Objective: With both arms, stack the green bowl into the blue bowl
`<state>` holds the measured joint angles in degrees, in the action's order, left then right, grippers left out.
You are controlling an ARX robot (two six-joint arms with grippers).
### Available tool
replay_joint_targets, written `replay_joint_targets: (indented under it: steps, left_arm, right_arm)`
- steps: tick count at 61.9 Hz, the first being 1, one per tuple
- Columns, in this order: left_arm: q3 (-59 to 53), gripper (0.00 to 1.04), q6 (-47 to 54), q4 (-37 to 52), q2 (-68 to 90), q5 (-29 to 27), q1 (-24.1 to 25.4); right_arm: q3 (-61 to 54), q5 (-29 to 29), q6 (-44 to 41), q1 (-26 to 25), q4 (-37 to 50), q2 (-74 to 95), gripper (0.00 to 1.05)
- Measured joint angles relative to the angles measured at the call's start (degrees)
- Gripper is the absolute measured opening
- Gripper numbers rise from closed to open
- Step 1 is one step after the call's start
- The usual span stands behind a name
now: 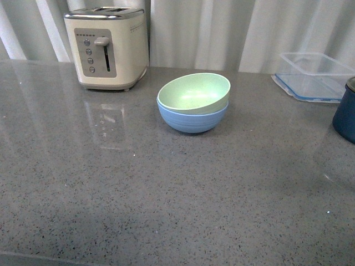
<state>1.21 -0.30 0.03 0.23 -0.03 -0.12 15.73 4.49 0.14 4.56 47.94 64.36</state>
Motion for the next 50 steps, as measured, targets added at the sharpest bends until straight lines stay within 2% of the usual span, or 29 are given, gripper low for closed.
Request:
replay_joint_targets:
  steps: [5,9,14,39,44,50]
  left_arm:
    - [0.00,0.98,0.00,0.00,0.00,0.00,0.00]
    - [0.00,0.98,0.00,0.00,0.00,0.00,0.00]
    - [0.00,0.98,0.00,0.00,0.00,0.00,0.00]
    - [0.00,0.98,0.00,0.00,0.00,0.00,0.00]
    - [0.00,0.98,0.00,0.00,0.00,0.00,0.00]
    - [0.00,0.98,0.00,0.00,0.00,0.00,0.00]
  right_arm:
    - [-2.45,-0.70,0.00,-0.55,-0.13,-2.84,0.01]
    - [-4.31,-3.98,-0.02,-2.97,-0.81,-5.31,0.01]
    - [-6.23,-4.02,0.00,-4.28,-1.75,-8.07,0.01]
    - [-12.04,-4.37,0.00,-4.44,-9.79,-21.94,0.01]
    - [-14.05,-4.37,0.00,-4.44,-7.78,-22.80,0.01]
    - [-15.37,-4.39,0.00,-4.42,-10.54,-25.46,0.01]
